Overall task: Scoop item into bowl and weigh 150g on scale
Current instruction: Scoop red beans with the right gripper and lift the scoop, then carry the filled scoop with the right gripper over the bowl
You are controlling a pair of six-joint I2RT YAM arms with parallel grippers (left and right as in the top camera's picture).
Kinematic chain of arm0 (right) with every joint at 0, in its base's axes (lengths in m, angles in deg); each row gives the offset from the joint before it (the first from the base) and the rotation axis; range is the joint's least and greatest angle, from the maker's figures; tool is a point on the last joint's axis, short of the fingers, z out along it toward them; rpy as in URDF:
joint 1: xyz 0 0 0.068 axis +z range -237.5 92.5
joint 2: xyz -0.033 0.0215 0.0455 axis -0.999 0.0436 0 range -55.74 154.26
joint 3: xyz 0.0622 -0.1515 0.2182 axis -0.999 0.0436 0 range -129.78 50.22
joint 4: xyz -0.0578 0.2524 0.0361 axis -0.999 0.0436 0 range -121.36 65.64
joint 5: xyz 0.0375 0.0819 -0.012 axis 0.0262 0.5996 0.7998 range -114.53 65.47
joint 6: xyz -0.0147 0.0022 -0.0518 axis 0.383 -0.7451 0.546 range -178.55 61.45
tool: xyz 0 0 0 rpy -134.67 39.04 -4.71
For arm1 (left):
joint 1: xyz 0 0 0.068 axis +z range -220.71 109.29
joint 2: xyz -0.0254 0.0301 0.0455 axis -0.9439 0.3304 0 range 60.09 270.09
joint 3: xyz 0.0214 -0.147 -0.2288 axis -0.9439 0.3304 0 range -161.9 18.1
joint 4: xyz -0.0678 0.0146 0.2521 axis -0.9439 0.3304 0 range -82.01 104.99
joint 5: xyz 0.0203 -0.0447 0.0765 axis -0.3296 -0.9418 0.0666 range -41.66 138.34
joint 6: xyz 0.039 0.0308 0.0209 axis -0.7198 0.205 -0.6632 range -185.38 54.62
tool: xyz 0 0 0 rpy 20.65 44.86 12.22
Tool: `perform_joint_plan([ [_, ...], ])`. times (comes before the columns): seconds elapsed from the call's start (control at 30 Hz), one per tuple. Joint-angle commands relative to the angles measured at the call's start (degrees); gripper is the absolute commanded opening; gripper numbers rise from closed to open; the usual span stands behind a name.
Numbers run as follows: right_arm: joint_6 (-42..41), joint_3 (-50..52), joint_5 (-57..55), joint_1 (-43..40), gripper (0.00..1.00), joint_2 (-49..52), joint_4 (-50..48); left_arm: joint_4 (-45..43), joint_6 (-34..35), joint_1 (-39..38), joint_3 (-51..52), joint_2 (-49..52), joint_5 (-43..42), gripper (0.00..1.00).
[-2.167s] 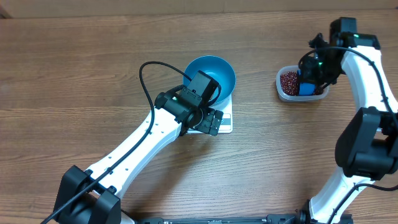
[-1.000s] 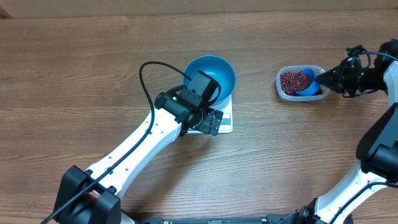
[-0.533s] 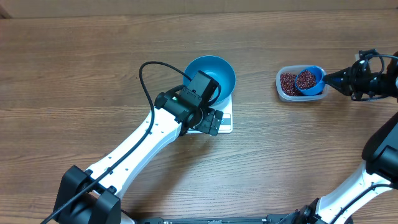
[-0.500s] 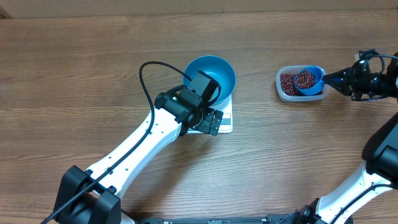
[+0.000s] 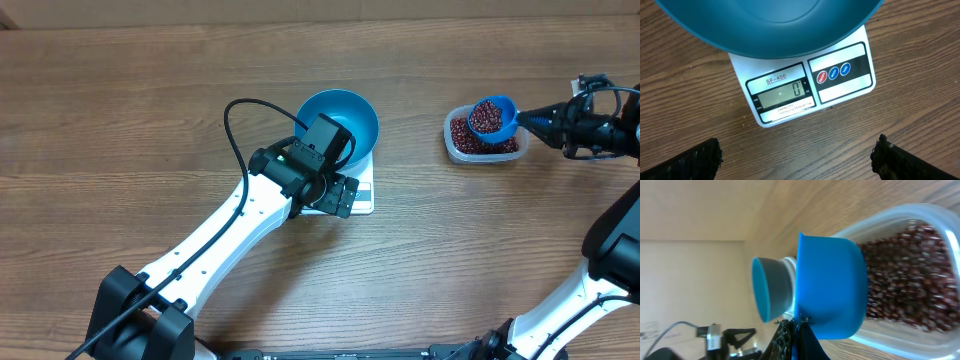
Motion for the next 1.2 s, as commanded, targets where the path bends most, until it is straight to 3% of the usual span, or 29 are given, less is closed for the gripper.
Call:
perform_joint_plan([
  [0.0,1.2,0.3,10.2,-0.4,0.04,-0.1,0.1,0.1,-1.3,0.0,-0.2,-0.2,0.5,1.00],
  [0.3,1.5,0.3,21.1,0.7,0.04,-0.1,0.1,0.1,-1.3,0.0,-0.2,-0.2,0.5,1.00],
  [0.77,2.4,-1.3,21.3,9.6,0.04,-0.1,0.1,0.1,-1.3,0.0,-0.2,-0.2,0.5,1.00],
  [1.17,-7.6,-15.6,4.3,20.3,0.04,-3.8,0.3,0.1,-1.3,0.0,-0.2,-0.2,0.5,0.99],
])
